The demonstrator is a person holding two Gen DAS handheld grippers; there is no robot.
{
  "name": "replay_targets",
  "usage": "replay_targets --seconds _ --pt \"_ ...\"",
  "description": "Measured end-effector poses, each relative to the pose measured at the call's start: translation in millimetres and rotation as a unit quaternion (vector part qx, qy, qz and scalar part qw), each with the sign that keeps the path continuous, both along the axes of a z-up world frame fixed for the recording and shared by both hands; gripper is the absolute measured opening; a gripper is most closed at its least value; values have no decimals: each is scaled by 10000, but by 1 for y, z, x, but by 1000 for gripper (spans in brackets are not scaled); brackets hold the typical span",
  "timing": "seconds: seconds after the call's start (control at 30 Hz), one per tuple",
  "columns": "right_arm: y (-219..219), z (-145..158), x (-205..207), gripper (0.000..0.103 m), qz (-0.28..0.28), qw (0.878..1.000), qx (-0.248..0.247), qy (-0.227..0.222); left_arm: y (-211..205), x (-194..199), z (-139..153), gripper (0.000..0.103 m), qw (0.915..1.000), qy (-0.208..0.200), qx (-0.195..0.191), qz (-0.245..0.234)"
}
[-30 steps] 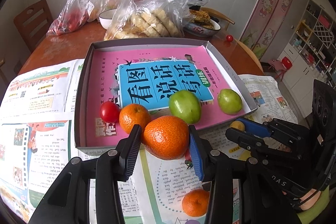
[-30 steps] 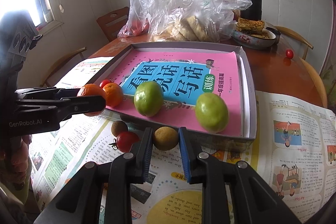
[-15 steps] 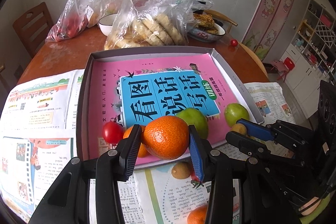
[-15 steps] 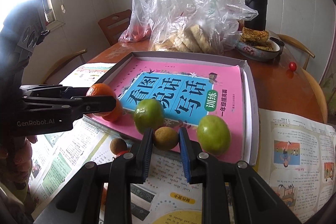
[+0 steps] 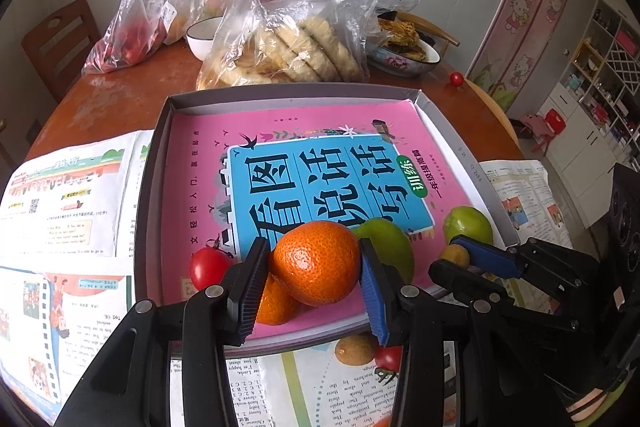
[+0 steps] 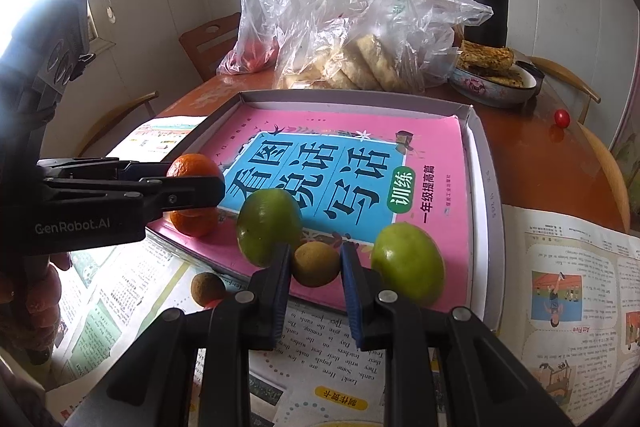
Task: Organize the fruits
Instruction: 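Carry the tangerine and kiwi over the book and lower them into the tray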
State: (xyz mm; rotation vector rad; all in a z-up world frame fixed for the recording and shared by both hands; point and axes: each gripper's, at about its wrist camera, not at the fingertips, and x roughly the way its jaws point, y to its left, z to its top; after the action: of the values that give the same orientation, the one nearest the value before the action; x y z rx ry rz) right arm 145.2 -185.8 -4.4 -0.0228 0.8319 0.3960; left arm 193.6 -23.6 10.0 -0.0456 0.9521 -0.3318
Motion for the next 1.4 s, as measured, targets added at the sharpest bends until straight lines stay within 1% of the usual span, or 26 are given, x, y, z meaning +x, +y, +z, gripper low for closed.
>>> replay_targets --seconds 0.17,0.43,0.53,0.7,0.8,1.17,1.23,1.3,1.4 --pt "0 -4 3 25 -18 10000 -1 72 -5 2 -1 45 10000 -10 66 -30" --pt "-3 -7 6 25 -104 9999 -9 106 -14 7 -5 45 9999 50 61 -94" --pt "-6 -8 6 25 -146 9998 21 118 -16 8 -7 45 9999 48 136 -56" --pt "-7 -7 6 25 -160 9998 -1 121 -17 8 -8 45 9998 63 151 -64" --pt "-6 -7 6 25 -160 9998 20 140 -14 8 -9 45 9999 90 84 -51" --pt "-8 -8 6 26 -173 9994 175 227 -15 8 -9 45 9999 83 90 -63" --pt "-8 -8 6 26 -173 9994 177 227 -14 8 -9 45 9999 92 72 -55" --pt "-9 -8 6 29 -175 9994 182 233 -14 8 -8 45 9999 88 80 -58" --pt "-9 -7 5 32 -179 9993 205 237 -14 8 -8 45 9999 91 59 -51"
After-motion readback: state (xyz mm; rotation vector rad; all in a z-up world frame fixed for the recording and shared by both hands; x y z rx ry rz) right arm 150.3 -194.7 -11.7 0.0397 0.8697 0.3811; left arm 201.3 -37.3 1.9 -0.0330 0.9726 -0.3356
